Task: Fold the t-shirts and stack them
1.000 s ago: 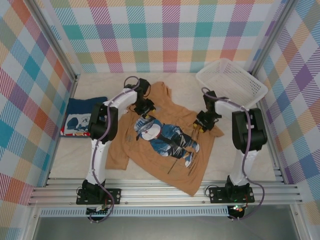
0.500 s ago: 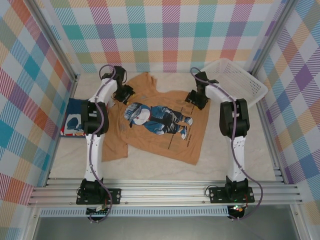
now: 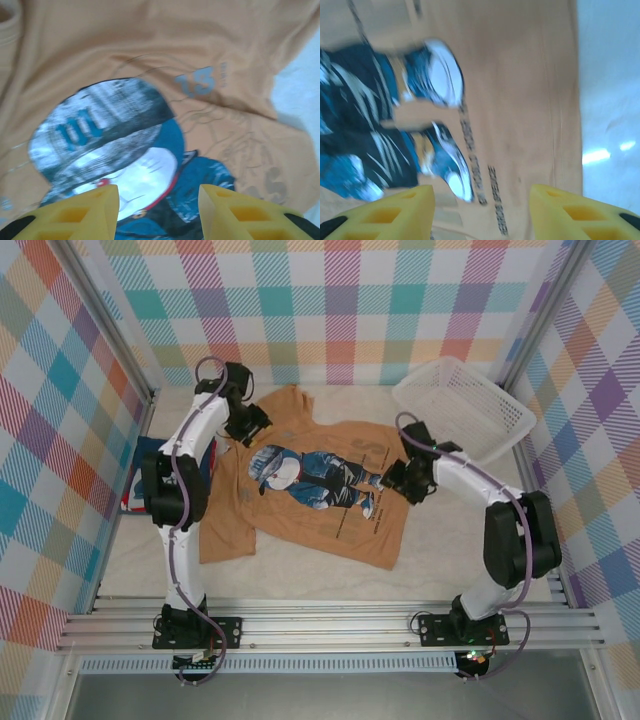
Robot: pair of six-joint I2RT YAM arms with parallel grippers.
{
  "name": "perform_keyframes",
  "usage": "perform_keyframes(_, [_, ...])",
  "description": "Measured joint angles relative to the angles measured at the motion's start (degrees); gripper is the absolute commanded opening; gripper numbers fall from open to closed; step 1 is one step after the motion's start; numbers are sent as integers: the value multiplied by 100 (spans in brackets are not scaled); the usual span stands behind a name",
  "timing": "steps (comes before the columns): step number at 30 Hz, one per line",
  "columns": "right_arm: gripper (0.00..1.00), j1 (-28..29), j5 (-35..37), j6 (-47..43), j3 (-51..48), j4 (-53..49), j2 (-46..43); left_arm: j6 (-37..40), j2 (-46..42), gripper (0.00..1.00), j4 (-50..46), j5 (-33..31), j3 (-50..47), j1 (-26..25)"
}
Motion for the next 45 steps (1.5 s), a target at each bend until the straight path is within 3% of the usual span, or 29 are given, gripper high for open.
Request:
perform_keyframes(4, [46, 435, -236, 334, -575, 177, -13, 199, -50, 42, -4, -9, -752, 4])
perform_keyframes(12, [44, 603, -433, 549, -802, 404, 472, 450, -374, 41, 170, -39, -2496, -129])
perform_keyframes(17, [44, 343, -546, 529, -800, 361, 494, 470, -625, 41, 411, 7, -2955, -286])
perform_keyframes(23, [44, -442, -673, 267, -608, 105, 643, 280, -892, 41, 710, 216, -3401, -935])
perform_keyframes(30, [45, -527, -284, 190, -168, -446, 892, -68, -1113, 43, 774, 450, -3676, -1543])
perform_keyframes(35, [45, -551, 81, 142, 2, -702, 892, -151, -1121, 46, 566, 387, -2986, -1084])
perform_keyframes(41, [43, -313, 210, -177, 323, -455, 671, -146, -743, 41, 533, -57, -734, -168])
perform_keyframes(45, [40, -210, -42, -490, 577, 61, 627, -142, 81, 36, 704, -424, 501, 286])
